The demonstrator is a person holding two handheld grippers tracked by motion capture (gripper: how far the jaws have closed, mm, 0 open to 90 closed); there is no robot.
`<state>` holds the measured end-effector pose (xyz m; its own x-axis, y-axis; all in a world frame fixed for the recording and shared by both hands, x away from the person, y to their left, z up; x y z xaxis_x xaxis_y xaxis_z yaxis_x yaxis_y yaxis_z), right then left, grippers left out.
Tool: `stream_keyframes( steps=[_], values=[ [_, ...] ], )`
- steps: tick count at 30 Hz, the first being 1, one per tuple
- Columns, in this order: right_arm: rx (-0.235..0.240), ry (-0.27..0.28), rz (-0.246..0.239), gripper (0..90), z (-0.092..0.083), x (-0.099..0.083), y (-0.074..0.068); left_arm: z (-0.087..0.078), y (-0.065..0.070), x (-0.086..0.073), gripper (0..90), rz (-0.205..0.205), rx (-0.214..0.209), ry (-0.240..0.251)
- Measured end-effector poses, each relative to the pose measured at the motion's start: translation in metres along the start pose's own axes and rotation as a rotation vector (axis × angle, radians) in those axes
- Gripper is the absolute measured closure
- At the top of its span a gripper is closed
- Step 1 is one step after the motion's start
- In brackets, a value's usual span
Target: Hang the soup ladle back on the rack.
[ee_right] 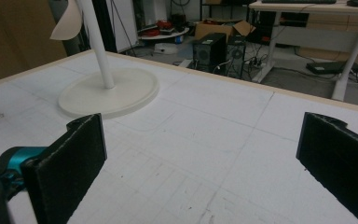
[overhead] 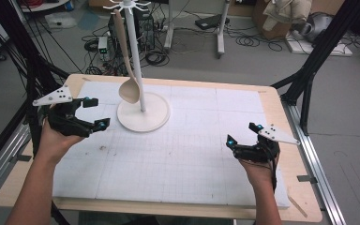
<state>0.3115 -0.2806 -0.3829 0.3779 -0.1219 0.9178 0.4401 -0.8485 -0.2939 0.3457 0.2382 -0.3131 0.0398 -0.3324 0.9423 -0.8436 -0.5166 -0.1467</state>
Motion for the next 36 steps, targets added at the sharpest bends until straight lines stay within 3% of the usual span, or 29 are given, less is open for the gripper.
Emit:
stream_keyframes(
  steps=[2,13,16,23,30,36],
  values=[
    [-0.003,-0.004,-0.001,0.4,-0.001,0.0,-0.001,0.002,0.001,-0.005,1.7,0.001,0.0,-0.001],
    [-0.011,-0.019,-0.012,0.4,0.003,0.003,-0.008,0.001,0.009,-0.04,1.7,-0.031,-0.023,0.049],
    [-0.003,-0.015,-0.013,0.4,0.004,0.003,-0.008,0.002,0.011,-0.047,1.7,-0.029,-0.015,0.043],
    [0.008,-0.024,0.002,0.3,0.008,0.001,-0.003,-0.001,0.015,-0.05,1.7,-0.015,-0.012,0.067],
    [0.007,-0.021,0.008,0.3,0.009,-0.002,-0.001,-0.001,0.013,-0.056,1.7,-0.02,0.009,0.066],
    [0.002,-0.016,0.012,0.4,0.006,-0.003,0.001,0.002,0.011,-0.057,1.7,-0.008,-0.003,0.058]
  ],
)
Point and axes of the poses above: each handheld gripper's, and its own axes: z roughly forward along the jaws, x roughly out of its top, y roughly to its right, the point moved 2 cm from there along z, roughly forward along the jaws, and after that the axes turned 14 degrees about z, right-handed, at the moved point
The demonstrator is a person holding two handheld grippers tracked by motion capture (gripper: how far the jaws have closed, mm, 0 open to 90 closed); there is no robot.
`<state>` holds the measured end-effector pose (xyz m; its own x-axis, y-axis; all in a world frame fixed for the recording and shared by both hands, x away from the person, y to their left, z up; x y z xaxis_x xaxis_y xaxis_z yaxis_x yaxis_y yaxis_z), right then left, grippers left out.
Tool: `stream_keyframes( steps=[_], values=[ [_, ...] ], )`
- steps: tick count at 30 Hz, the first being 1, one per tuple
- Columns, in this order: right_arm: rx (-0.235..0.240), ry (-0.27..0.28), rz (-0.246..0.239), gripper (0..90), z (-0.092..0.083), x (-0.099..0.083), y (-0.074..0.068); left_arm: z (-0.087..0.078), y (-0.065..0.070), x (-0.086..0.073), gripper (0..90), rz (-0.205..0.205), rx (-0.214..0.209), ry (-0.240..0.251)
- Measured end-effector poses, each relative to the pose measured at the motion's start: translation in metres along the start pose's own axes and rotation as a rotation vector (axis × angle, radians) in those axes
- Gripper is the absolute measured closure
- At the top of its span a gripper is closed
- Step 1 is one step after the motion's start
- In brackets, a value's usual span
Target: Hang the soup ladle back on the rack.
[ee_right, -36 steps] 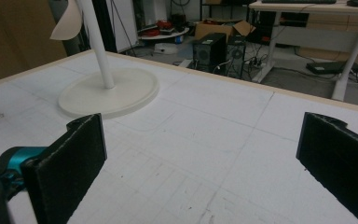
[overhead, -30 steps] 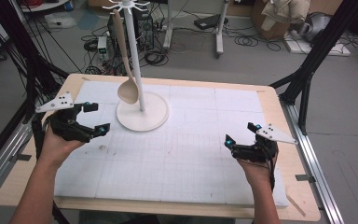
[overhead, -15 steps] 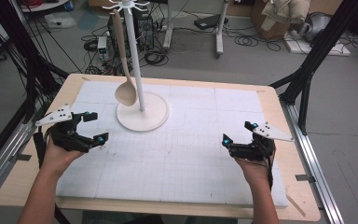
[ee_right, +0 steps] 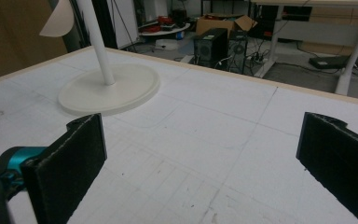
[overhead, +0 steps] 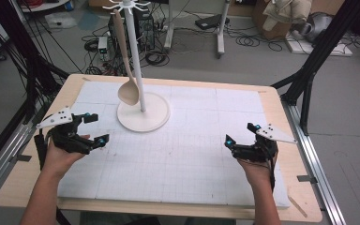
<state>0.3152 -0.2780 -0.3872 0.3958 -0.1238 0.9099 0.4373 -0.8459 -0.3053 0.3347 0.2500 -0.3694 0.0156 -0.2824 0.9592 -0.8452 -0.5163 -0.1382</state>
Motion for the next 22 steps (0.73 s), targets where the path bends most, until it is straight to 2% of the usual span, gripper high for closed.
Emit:
stream_keyframes(
  steps=[13,22],
  values=[
    [-0.01,-0.01,-0.007,0.3,0.0011,-0.0006,0.0001,0.0021,-0.0024,-0.0028,1.7,-0.006,0.001,-0.003],
    [-0.008,-0.003,-0.01,0.4,-0.0006,0.0007,-0.0024,0.0047,0.0007,-0.0041,1.7,-0.007,0.0,-0.008]
  ],
)
Point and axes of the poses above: each handheld gripper's, and its own axes: z roughly forward along the jaws, x roughly out of its top, y roughly to its right, the point moved 2 cm from there along z, roughly forward along the jaws, and after that the axes turned 14 degrees about z, right-handed, at the moved point
